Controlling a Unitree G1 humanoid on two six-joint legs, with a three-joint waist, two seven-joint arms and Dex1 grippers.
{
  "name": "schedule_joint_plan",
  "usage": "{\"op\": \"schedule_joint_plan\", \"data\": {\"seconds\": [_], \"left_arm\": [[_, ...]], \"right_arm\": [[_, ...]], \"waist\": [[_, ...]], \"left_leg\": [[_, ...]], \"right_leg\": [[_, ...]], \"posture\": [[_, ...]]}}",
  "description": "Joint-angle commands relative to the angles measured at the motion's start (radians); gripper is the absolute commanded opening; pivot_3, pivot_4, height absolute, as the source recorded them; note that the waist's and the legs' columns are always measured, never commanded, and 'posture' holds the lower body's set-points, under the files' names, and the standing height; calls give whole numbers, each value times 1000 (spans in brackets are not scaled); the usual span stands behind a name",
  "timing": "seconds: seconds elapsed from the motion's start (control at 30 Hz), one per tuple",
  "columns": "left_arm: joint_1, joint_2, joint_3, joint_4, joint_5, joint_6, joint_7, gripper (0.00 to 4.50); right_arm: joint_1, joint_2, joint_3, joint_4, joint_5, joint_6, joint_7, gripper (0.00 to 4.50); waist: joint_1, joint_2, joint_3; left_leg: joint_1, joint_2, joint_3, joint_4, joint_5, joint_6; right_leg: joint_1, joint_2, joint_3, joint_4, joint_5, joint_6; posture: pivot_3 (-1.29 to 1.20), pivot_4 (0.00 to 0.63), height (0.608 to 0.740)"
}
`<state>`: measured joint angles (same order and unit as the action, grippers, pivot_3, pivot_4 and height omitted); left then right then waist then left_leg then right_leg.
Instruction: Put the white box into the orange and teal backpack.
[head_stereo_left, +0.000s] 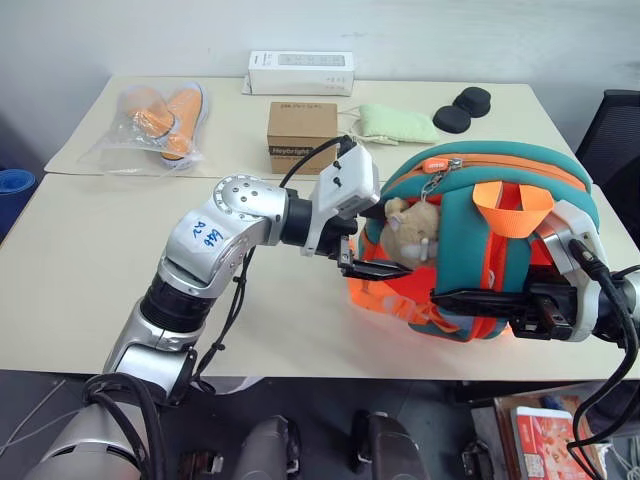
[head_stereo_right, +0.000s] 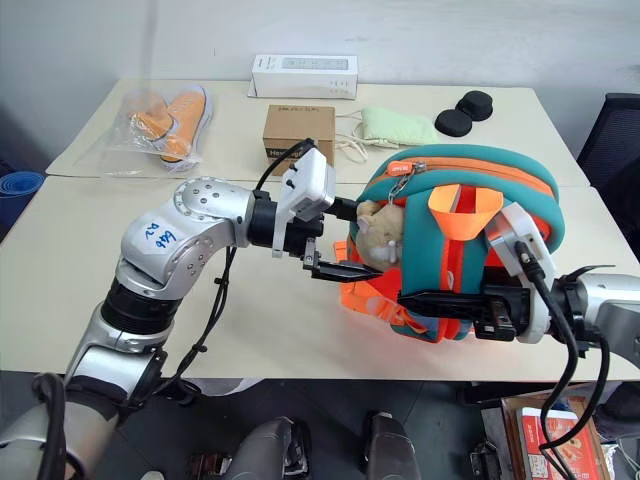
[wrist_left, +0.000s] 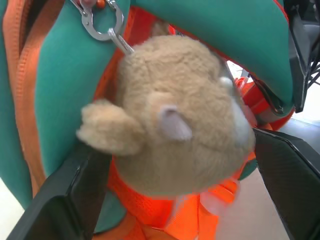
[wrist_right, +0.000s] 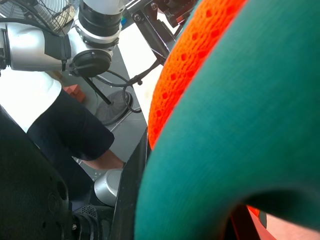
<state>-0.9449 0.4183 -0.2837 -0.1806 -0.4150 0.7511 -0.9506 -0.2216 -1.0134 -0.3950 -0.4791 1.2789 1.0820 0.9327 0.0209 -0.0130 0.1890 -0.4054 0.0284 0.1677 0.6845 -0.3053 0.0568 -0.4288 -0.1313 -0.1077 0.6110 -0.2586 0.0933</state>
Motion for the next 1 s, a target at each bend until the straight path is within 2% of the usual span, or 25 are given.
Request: {"op": "schedule_joint_plan", "data": {"seconds": [0.03,0.27,0.37,0.57,0.73,0.83,1.0], "left_arm": [[-16,-11,31,12,2,-34,6,4443],[-15,-107,54,114,-31,-44,12,4443],[-3,-127,55,157,-26,-58,7,3835],[-6,-140,76,192,-24,-67,14,2006],[2,-98,107,167,-37,-74,-8,692],[-14,-26,120,175,-15,-89,-42,348],[-69,87,188,222,-43,-102,-115,335]], "right_arm": [[-3,6,-14,-20,38,-16,-3,0],[-21,20,11,-15,44,-27,-30,0],[-19,22,16,-13,42,-32,-33,0],[-25,7,10,-5,56,-27,-35,0],[-4,7,-9,-1,50,-31,-41,0],[-15,33,-13,10,65,-48,-69,0],[-14,47,-11,16,72,-57,-87,0]], "waist": [[1,0,0],[3,0,0],[3,0,0],[2,0,0],[2,0,0],[-2,0,0],[-2,0,0]], "left_leg": [[0,0,0,0,0,0],[0,-1,-1,0,0,1],[0,-1,-1,0,0,1],[0,-1,-1,0,0,1],[0,-1,-1,0,0,1],[0,0,-1,0,0,1],[-1,0,-1,0,0,0]], "right_leg": [[0,0,0,0,0,0],[0,0,-1,0,0,0],[0,0,-1,0,0,0],[0,0,-2,0,0,0],[0,0,-1,0,0,0],[0,0,-2,0,0,0],[0,0,-3,0,0,0]], "posture": [[0,150,740],[0,150,740],[0,150,740],[0,150,740],[0,150,740],[0,150,740],[0,150,740]]}}
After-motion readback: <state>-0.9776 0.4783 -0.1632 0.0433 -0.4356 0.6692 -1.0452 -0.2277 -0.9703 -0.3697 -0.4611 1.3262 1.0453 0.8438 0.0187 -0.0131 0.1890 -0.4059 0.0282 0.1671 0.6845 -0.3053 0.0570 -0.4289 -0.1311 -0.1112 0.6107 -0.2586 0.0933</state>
